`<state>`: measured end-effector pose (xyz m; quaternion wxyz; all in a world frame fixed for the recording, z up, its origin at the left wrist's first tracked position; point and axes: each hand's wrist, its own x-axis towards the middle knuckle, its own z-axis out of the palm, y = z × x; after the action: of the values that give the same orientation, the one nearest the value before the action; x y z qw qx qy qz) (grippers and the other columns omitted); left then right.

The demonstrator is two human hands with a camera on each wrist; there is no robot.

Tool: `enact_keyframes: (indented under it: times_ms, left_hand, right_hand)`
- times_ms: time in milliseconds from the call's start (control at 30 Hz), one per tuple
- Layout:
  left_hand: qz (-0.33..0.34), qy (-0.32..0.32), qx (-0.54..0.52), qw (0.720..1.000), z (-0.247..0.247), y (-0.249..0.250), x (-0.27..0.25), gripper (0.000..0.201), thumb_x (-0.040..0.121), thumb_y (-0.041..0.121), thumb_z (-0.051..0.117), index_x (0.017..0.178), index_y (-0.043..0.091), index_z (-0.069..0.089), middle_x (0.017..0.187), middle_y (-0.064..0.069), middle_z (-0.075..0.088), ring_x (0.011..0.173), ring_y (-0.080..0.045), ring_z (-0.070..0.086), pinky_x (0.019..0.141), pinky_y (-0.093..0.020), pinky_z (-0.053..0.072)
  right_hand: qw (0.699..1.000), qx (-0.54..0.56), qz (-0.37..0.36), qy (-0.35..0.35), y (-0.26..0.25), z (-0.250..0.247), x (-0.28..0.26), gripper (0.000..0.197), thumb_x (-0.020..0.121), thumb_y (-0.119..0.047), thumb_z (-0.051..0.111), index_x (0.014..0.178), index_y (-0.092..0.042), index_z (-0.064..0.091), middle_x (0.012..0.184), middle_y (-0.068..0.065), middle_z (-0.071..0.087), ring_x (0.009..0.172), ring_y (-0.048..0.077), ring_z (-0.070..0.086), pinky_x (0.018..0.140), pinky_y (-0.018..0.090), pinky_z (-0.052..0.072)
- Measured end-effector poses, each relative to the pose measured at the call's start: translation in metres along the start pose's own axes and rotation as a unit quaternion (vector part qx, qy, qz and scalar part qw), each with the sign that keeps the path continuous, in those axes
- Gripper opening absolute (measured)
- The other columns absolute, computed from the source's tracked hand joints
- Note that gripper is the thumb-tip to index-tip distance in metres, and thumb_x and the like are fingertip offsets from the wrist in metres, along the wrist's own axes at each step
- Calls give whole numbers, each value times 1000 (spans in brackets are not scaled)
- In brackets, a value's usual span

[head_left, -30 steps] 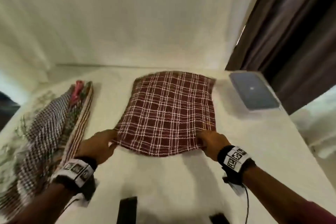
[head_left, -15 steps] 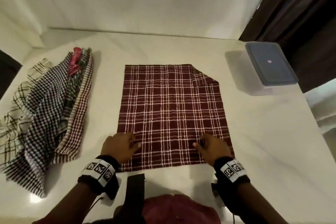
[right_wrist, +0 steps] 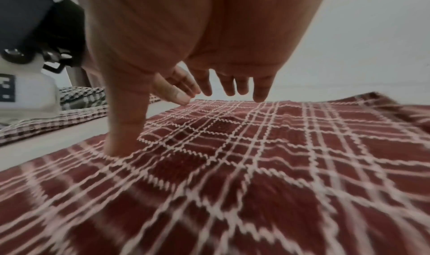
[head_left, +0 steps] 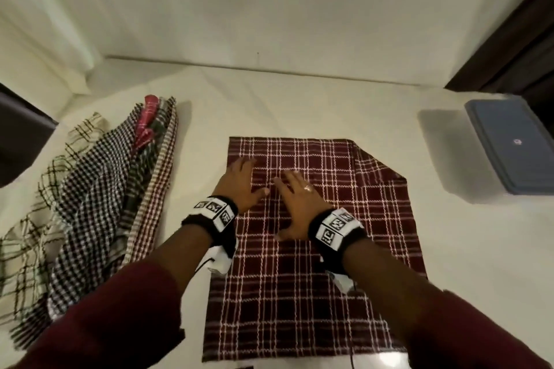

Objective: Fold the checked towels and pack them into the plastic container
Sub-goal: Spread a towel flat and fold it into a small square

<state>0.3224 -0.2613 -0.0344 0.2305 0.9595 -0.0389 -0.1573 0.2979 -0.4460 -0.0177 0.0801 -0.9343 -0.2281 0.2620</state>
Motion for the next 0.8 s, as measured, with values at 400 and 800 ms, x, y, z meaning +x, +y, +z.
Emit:
enact_keyframes:
  times_ms: [400,800]
  left_hand:
    - [-88,-95,129,983,36,-14,53,114,54,100,13,136,36,-35,142,-3,-43,139,-25,-32,104,-54,-27]
    - [-4,-88,102,991,0,-5,48,125,52,99,22,144,30,-28,150,-6,-36,139,-26,-31,111,-48,-19]
  right_hand:
    - [996,-43,64,-54,101,7,35,112,66,-95,19,141,-31,-34,146,5,-42,139,27,-33,111,55,-19]
    - [994,21,109,-4,112,-43,27,145,44,-99,44,136,-27,-42,140,9,-51,130,35,-43,103,64,-25]
